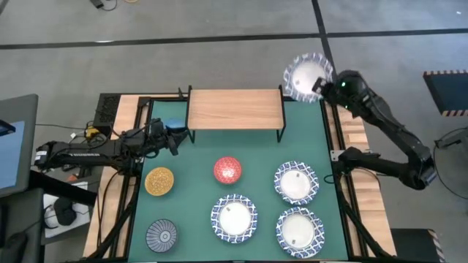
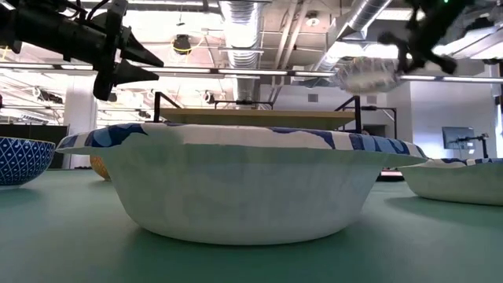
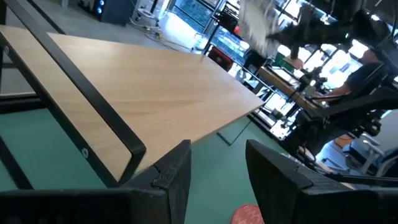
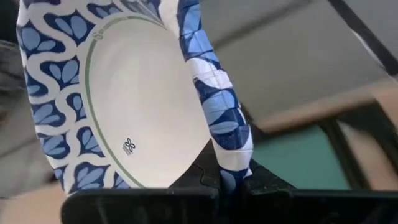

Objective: Place and stack bowls onto a shelf
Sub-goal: Put the white patterned bowl on the shelf

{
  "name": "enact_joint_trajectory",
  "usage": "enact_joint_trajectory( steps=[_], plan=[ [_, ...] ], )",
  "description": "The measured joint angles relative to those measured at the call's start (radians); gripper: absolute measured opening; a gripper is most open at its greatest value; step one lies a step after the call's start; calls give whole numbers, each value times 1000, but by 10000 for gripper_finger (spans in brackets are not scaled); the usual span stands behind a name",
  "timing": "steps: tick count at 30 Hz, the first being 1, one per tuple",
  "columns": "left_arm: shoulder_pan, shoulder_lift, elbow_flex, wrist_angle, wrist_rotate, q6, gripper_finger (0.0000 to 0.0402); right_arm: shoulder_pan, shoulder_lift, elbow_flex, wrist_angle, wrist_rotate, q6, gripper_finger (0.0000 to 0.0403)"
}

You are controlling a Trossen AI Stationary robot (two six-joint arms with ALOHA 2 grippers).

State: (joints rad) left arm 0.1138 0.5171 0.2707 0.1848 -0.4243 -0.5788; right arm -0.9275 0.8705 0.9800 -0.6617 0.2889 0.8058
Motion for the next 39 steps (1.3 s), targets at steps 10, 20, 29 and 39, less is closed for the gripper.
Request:
enact_joint_trajectory(
  steps=[10, 20, 29, 39],
  plan=[
    [-17, 0, 2, -1, -11, -8, 137, 166, 310, 225, 33, -204, -82, 26],
    [-49, 110, 107, -47, -6, 53, 137, 248, 488, 252, -36, -311, -93, 40],
    [-69, 265, 174, -47, 23, 60, 137, 262, 549, 253, -36, -320, -129, 114],
    [-93, 333, 255, -64, 25, 120, 137, 273, 393, 253, -44, -263, -149, 220]
  ],
)
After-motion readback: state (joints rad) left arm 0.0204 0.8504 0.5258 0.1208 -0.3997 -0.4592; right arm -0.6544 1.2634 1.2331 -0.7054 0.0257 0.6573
